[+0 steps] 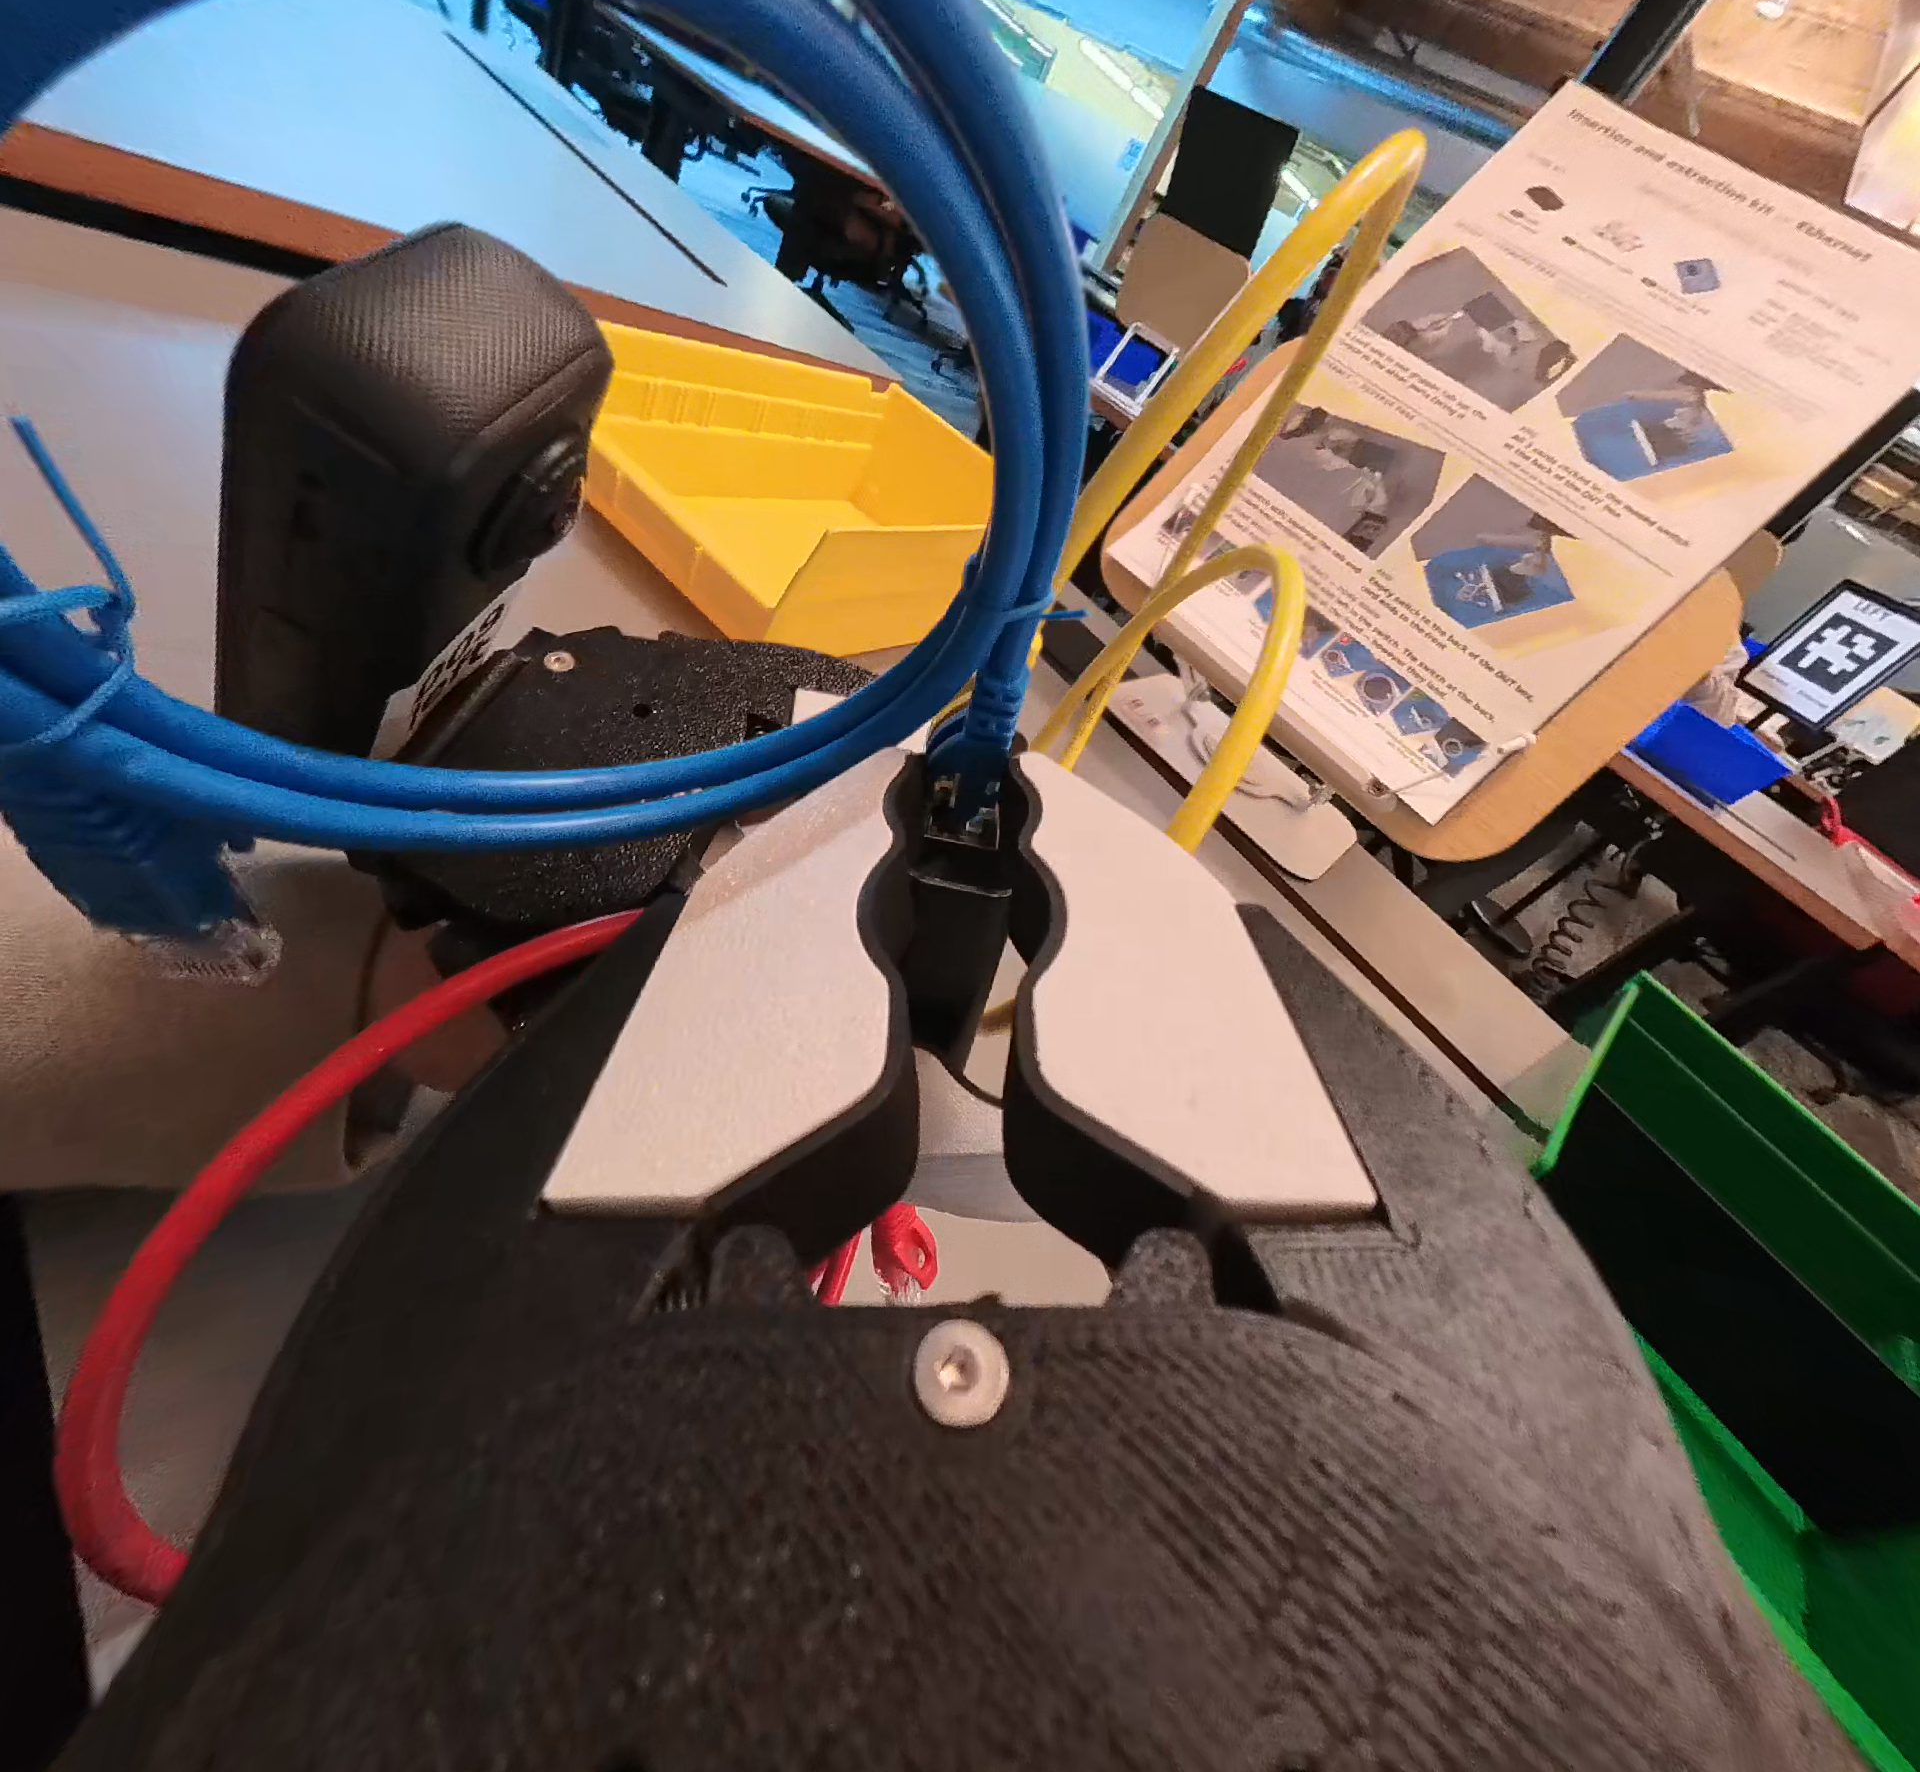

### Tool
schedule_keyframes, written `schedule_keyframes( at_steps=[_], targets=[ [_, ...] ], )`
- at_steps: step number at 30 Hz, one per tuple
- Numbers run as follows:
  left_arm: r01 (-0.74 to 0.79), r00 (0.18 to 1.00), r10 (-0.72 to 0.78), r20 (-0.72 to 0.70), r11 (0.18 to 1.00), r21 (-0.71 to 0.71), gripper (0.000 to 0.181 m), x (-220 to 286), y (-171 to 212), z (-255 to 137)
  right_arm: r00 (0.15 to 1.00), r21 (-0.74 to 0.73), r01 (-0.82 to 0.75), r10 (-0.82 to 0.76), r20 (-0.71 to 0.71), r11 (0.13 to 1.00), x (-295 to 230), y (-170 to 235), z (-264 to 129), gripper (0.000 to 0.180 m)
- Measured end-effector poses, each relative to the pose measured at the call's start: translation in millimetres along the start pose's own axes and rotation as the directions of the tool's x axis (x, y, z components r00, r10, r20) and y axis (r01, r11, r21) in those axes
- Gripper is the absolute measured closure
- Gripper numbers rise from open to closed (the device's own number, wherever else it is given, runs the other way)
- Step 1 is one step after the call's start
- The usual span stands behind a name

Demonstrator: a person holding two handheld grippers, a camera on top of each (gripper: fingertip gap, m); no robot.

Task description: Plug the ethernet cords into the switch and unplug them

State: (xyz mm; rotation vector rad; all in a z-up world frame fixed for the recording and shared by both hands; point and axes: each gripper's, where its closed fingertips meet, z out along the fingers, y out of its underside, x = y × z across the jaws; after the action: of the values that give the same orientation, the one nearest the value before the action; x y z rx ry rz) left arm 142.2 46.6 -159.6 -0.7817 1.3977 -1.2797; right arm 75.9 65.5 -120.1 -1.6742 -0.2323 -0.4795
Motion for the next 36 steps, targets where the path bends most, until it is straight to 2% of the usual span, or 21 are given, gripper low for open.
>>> schedule_keyframes(
  at_steps=[7,14,23,30,36],
  targets=[
    [0.005,0.998,0.000,0.063,0.997,-0.081,0.100,-13.2,11.9,-10.9,0.996,0.015,-0.023,0.021,0.084,1.000,-8.9,-0.4,12.6,0.166],
    [-0.020,0.992,0.038,0.123,0.989,-0.145,0.100,-27.9,14.2,-23.3,0.996,0.067,0.004,-0.010,0.093,0.998,-15.0,-8.1,21.8,0.165],
    [-0.040,0.993,0.060,0.101,0.979,-0.198,0.101,-24.4,20.8,-18.2,0.998,0.067,0.019,-0.024,0.063,0.998,-9.0,1.6,17.8,0.165],
    [0.001,0.992,0.024,0.125,0.981,-0.196,0.103,-24.6,26.5,-14.2,0.997,0.030,0.058,-0.060,0.050,0.998,-5.5,8.8,18.5,0.166],
    [0.032,0.994,-0.011,0.109,0.980,-0.196,0.103,-21.0,26.2,-11.5,0.988,0.014,0.153,-0.153,0.036,0.988,-1.2,10.2,15.9,0.166]
  ],
)
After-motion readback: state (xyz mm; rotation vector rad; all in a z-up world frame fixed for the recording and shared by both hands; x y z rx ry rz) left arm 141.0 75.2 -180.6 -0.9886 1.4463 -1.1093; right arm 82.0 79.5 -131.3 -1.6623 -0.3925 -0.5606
